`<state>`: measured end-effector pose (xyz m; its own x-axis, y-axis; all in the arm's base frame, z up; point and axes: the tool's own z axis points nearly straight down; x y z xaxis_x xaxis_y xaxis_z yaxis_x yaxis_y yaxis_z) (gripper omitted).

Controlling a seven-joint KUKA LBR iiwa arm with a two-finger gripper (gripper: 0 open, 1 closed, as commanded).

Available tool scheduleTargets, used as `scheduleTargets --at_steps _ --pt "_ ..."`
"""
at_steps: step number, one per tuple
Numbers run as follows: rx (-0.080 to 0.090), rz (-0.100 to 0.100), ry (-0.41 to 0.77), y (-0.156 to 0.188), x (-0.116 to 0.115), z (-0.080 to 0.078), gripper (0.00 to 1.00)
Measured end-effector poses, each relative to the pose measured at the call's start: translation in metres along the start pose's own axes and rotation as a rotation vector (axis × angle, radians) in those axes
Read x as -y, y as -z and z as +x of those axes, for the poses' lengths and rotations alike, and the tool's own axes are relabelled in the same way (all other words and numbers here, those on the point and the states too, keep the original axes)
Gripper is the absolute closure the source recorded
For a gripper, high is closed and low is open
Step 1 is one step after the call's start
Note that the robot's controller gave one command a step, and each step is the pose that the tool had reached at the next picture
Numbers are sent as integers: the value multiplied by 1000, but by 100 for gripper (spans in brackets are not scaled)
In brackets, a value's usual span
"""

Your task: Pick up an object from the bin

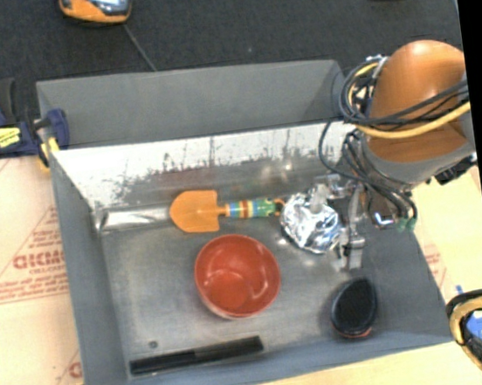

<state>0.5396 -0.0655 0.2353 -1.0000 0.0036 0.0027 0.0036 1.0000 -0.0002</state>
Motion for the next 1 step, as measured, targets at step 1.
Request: scheduleTargets --at_steps 1 --pt "4 1 2 2 0 -1 0"
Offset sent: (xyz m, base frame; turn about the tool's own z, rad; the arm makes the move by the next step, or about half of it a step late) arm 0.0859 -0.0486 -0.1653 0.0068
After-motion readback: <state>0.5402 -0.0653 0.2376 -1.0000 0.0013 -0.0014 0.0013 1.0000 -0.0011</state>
